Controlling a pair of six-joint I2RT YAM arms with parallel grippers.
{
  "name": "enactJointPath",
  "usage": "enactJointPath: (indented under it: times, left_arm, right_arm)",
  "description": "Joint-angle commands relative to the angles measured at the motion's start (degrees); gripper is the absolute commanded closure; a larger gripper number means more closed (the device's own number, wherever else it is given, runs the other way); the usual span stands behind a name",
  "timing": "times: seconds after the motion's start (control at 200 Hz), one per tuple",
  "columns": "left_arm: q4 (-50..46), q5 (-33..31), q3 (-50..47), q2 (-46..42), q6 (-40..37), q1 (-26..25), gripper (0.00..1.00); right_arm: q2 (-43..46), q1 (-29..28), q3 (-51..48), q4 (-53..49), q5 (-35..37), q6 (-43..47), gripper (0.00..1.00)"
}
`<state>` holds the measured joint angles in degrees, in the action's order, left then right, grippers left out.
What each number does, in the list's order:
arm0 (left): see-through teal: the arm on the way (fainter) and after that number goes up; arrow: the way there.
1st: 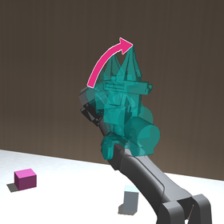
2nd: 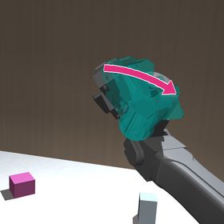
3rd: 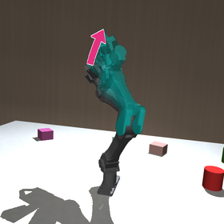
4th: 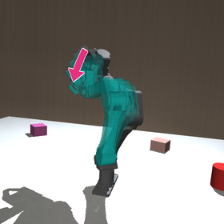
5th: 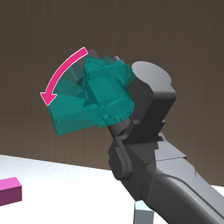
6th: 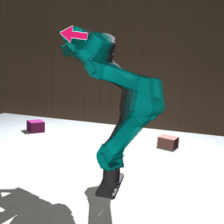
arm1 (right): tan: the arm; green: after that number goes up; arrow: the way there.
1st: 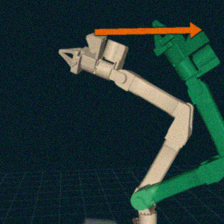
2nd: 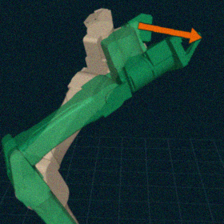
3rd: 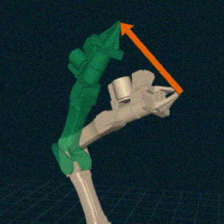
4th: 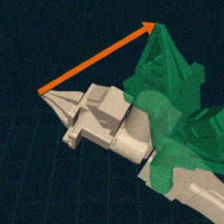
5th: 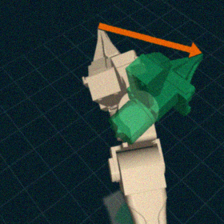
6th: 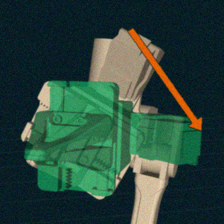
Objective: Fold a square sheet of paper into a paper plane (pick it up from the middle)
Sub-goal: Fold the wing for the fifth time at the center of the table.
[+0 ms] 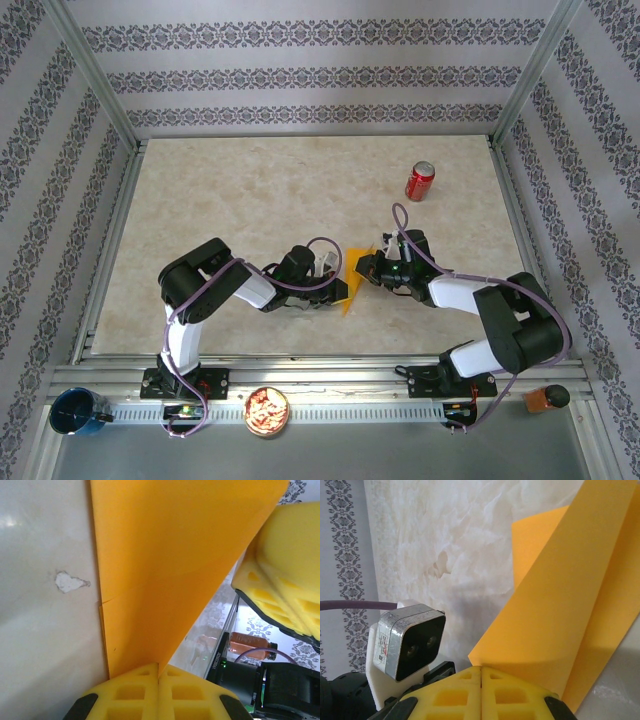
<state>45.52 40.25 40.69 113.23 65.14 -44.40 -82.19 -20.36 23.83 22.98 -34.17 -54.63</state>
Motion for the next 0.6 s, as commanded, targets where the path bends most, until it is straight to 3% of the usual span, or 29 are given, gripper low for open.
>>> enactJointPath:
  times: [0.0,0.595]
  left_arm:
    - [2.82,-0.68,-0.37,1.46,1.26,-0.07,1.00]
    - [5.41,-1.38,-2.97,1.42,3.91,0.02,1.00]
  right_arm:
    - [2.48,0.75,-0.87,-0.76,-0.04,1.96,0.92]
    - [4.70,2.61,-2.57,-2.24,-1.58,3.67,0.91]
